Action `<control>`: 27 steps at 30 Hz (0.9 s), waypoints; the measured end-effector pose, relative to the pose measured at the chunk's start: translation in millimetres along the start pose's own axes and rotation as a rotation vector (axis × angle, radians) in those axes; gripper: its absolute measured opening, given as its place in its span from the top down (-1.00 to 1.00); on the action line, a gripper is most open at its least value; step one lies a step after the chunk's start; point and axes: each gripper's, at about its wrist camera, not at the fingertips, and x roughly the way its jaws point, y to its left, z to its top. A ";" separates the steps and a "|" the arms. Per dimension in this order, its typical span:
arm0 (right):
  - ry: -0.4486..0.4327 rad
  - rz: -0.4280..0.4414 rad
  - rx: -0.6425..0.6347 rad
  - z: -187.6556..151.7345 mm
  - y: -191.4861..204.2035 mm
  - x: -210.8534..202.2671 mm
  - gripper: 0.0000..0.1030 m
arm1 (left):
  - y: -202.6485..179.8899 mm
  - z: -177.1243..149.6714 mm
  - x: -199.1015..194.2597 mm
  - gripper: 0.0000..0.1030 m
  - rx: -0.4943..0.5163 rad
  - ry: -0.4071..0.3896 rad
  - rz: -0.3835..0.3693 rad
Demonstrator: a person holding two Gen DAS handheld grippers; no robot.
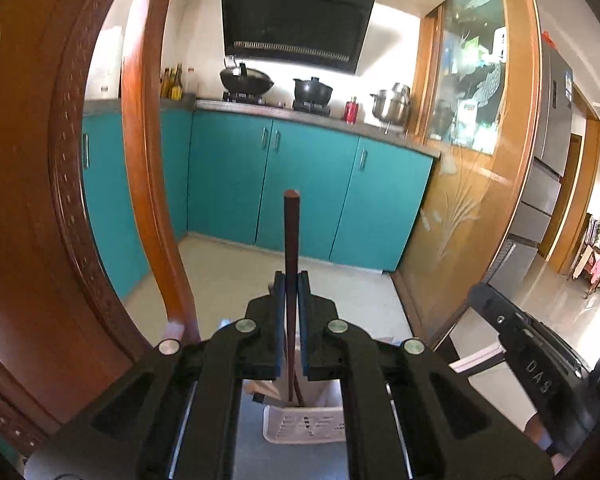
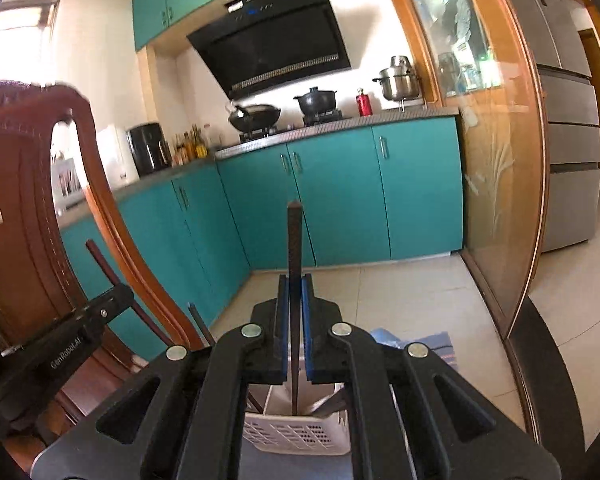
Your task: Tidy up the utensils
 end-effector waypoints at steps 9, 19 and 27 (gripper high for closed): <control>0.017 -0.017 0.026 -10.1 -5.6 -1.4 0.51 | 1.0 -21.8 9.6 0.53 0.005 0.046 -0.004; -0.128 -0.018 0.011 -3.6 -8.3 -56.8 -0.63 | -14.6 -36.1 -31.3 -0.45 0.095 -0.051 0.022; -0.139 -0.124 -0.120 -58.6 -11.4 -138.4 -0.93 | -24.1 -97.5 -117.7 -0.74 0.208 -0.085 0.044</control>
